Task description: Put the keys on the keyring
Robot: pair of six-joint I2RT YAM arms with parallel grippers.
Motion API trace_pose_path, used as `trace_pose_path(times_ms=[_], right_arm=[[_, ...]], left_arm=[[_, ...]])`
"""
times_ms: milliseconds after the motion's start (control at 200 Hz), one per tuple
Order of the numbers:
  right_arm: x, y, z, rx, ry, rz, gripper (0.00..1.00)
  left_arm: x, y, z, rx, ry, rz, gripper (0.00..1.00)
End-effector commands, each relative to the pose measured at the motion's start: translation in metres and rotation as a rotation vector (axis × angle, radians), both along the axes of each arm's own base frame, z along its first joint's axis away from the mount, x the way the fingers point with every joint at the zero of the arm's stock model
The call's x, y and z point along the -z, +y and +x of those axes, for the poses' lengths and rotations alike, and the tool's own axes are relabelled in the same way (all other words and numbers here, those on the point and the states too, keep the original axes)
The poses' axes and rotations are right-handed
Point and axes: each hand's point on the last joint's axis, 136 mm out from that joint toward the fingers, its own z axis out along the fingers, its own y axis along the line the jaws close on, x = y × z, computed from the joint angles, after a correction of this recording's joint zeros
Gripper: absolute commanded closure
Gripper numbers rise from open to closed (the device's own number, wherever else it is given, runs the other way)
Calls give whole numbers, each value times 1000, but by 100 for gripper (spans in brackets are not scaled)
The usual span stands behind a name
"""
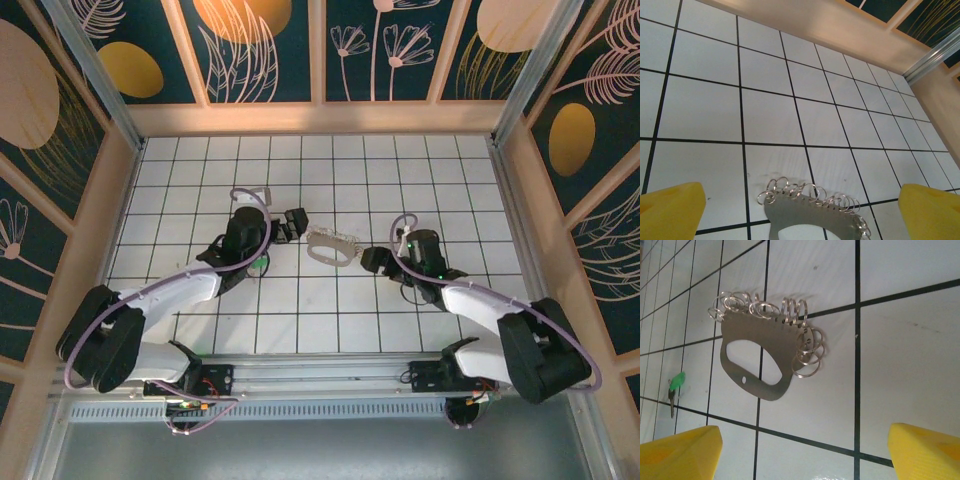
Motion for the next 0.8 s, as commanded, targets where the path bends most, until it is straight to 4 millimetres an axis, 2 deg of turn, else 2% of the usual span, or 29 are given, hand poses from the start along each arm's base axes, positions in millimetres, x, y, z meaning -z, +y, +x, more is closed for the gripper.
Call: trace_pose_path(times_ms=[0, 210, 556, 791], right_arm=[[-17, 14, 13, -36, -56, 55, 15], [-9, 25, 20, -55, -37, 48, 17], [0, 47, 31, -89, -9, 40, 19], [6, 52, 32, -91, 7, 34, 20]], left_arm=[[-16, -9, 8, 8, -47, -31, 1], [-15, -18, 12, 40, -50, -19, 1], [-14, -16, 12, 46, -58, 8, 1], [-11, -17, 11, 53, -52, 12, 1]])
